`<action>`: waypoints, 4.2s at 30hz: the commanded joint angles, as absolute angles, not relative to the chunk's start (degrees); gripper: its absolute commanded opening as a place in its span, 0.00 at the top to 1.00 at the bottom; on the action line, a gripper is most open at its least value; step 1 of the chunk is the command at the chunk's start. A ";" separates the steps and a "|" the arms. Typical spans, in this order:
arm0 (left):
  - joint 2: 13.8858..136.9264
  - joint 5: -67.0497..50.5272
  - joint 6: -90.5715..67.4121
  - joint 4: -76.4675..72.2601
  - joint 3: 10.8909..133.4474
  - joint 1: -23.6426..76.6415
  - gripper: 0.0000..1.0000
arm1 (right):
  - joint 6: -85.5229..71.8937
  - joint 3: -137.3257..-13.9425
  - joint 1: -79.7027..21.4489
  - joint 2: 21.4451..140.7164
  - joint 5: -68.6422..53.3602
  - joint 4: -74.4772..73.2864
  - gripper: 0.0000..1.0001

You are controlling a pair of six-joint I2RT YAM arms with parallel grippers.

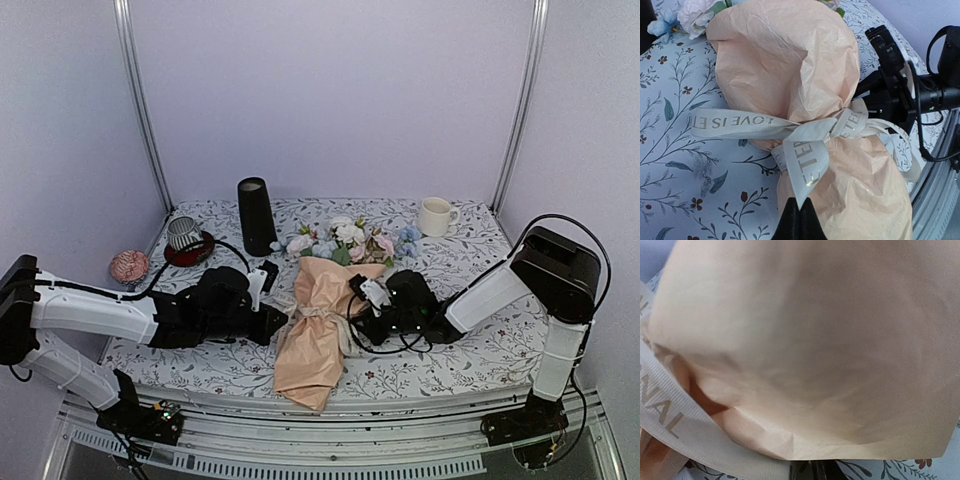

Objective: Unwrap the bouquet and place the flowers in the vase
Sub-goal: Untie the ribbon from the tied bouquet.

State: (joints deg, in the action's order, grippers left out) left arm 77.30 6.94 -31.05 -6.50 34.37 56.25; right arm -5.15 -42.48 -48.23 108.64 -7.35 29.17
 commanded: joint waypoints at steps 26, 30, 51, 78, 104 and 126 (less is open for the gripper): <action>76.89 7.04 -30.64 -6.06 34.45 56.74 1.00 | -16.02 -29.88 -48.31 90.88 16.56 28.41 0.97; 77.07 6.94 -30.22 -6.28 34.79 56.73 1.00 | -16.90 -30.86 -48.31 88.12 16.01 25.36 0.97; 78.13 6.02 -27.51 -5.27 40.24 56.75 1.00 | -26.93 -32.73 -47.82 80.16 18.66 13.19 0.97; 78.49 7.32 -27.99 -5.73 40.69 56.69 1.00 | -29.69 -35.43 -47.82 80.11 14.11 12.20 0.98; 74.47 8.97 -27.64 -7.53 40.34 56.75 1.00 | -32.01 -31.90 -47.85 83.99 9.97 21.35 0.98; 68.16 10.68 -31.04 -13.69 32.01 56.71 1.00 | -31.76 -29.11 -47.80 80.57 10.91 23.63 0.98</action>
State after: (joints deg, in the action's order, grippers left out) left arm 68.16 9.82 -29.69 -11.31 32.84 56.36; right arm -31.53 -30.30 -48.18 83.31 8.27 23.42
